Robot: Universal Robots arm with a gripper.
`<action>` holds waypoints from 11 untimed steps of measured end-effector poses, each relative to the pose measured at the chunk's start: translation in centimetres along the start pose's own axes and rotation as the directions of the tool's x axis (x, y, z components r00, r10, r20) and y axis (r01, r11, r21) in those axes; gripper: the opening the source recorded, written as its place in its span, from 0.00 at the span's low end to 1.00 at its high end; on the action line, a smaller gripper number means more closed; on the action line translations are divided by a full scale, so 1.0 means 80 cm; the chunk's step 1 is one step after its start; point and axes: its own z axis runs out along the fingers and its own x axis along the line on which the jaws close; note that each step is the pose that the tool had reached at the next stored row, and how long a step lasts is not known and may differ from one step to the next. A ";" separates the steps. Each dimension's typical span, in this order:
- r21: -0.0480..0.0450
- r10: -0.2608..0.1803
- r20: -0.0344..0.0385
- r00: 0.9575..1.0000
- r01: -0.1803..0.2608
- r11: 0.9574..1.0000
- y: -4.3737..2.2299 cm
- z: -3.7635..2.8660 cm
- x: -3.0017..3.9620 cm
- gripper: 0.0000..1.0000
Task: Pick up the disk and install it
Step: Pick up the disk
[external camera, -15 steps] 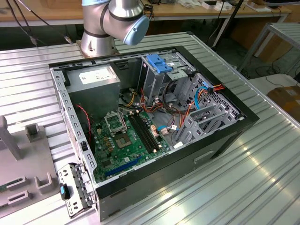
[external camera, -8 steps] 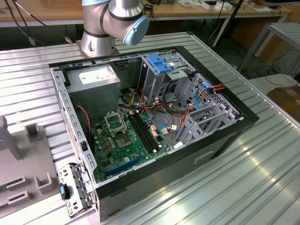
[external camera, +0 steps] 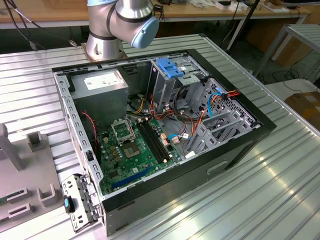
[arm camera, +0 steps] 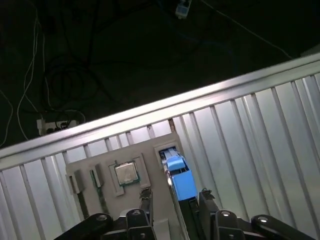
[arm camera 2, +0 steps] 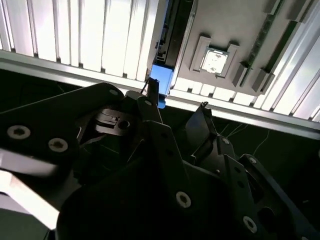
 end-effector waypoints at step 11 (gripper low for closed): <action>0.024 -0.170 0.001 0.986 0.170 0.985 0.0030 0.0235 -0.0038 0.49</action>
